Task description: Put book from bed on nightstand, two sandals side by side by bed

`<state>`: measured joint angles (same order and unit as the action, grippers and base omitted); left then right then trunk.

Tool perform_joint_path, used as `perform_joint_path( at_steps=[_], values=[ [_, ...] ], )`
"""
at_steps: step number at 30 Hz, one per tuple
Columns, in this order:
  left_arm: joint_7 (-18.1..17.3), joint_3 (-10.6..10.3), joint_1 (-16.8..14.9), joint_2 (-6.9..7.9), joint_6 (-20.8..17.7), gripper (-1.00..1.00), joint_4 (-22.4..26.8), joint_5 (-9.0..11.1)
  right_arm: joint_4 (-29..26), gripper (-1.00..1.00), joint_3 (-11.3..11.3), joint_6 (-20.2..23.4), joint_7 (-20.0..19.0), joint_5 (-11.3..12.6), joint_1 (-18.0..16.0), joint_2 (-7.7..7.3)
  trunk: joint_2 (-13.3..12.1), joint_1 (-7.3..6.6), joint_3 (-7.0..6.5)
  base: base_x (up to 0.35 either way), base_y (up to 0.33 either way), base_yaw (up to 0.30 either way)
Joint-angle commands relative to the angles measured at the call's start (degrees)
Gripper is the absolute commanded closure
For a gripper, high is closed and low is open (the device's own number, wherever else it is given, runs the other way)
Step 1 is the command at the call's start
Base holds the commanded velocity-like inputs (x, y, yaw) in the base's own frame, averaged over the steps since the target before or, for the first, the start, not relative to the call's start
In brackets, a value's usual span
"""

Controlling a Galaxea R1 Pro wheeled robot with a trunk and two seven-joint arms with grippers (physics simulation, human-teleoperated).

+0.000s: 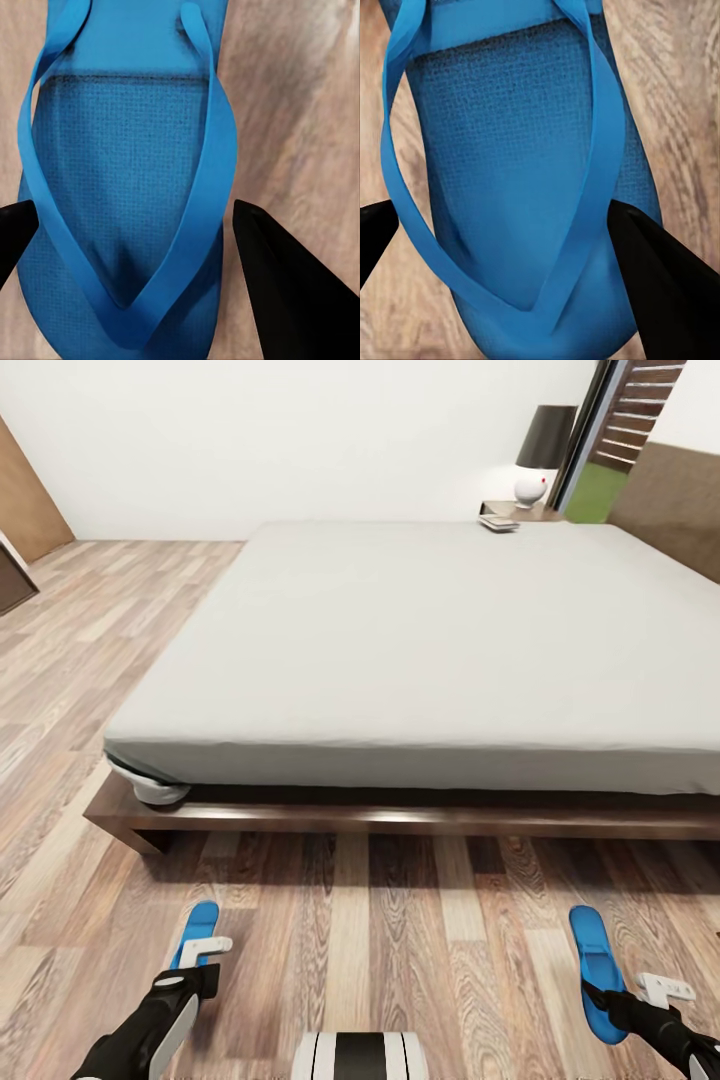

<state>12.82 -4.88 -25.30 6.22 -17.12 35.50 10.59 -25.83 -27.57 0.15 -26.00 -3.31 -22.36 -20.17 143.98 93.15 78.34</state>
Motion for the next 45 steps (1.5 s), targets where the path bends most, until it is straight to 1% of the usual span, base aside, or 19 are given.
perform_joint_path(
  at_steps=[1,3,13,17,23,32,39,40,41,43,45],
  values=[
    [0.55,-0.48,-0.01,0.07,-0.09,1.00,0.10,0.58,-0.01,1.00,-0.47,0.02,-0.45,-0.30,-0.05,0.04,0.03,0.01,0.27,0.000,0.000,0.000],
    [0.54,-0.48,-0.01,0.03,-0.02,1.00,0.10,0.63,-0.01,1.00,-0.47,0.02,-0.45,-0.30,-0.05,0.04,0.06,0.06,0.71,0.000,0.000,0.000],
    [0.65,-0.48,-0.01,0.07,-0.17,1.00,0.10,0.59,-0.01,1.00,-0.47,0.01,-0.45,-0.30,-0.05,0.04,0.06,0.06,0.71,0.007,0.002,0.000],
    [0.71,-0.48,-0.01,0.05,-0.28,1.00,0.10,0.65,-0.01,1.00,-0.47,0.02,-0.44,-0.30,-0.05,0.04,0.06,0.06,0.71,0.192,0.115,0.000],
    [0.72,-0.48,-0.01,0.10,-0.27,1.00,0.10,0.66,-0.01,1.00,-0.47,0.00,-0.45,-0.30,-0.05,0.04,0.06,0.06,0.71,0.056,0.040,0.000],
    [0.64,-0.48,-0.01,0.03,-0.29,1.00,0.10,0.66,-0.01,1.00,-0.46,0.01,-0.42,-0.30,-0.05,0.04,0.06,0.06,0.71,0.200,0.177,0.000],
    [0.79,-0.48,-0.01,0.02,-0.29,1.00,0.10,0.66,-0.01,1.00,-0.47,-0.01,-0.45,-0.30,-0.05,0.04,0.06,0.06,0.71,0.031,0.025,0.000],
    [0.81,-0.51,-0.01,-0.03,-0.29,1.00,0.13,0.66,-0.01,1.00,-0.47,-0.03,-0.43,-0.30,-0.05,0.04,0.06,0.06,0.71,0.003,0.002,0.000],
    [0.88,-0.54,-0.01,-0.42,-0.29,1.00,0.11,0.63,-0.01,1.00,-0.47,0.00,-0.44,-0.30,-0.05,0.04,0.06,0.06,0.71,0.001,0.001,0.000],
    [0.99,-0.56,-0.01,-0.94,-0.30,1.00,0.10,0.59,-0.01,1.00,-0.47,-0.01,-0.45,-0.30,-0.05,0.04,0.08,0.12,1.15,0.000,0.000,0.000],
    [1.03,-0.52,-0.01,-1.05,-0.33,1.00,0.10,0.58,-0.01,1.00,-0.47,0.01,-0.45,-0.30,-0.05,0.04,0.11,0.17,1.59,0.000,0.000,0.000]
  ],
)
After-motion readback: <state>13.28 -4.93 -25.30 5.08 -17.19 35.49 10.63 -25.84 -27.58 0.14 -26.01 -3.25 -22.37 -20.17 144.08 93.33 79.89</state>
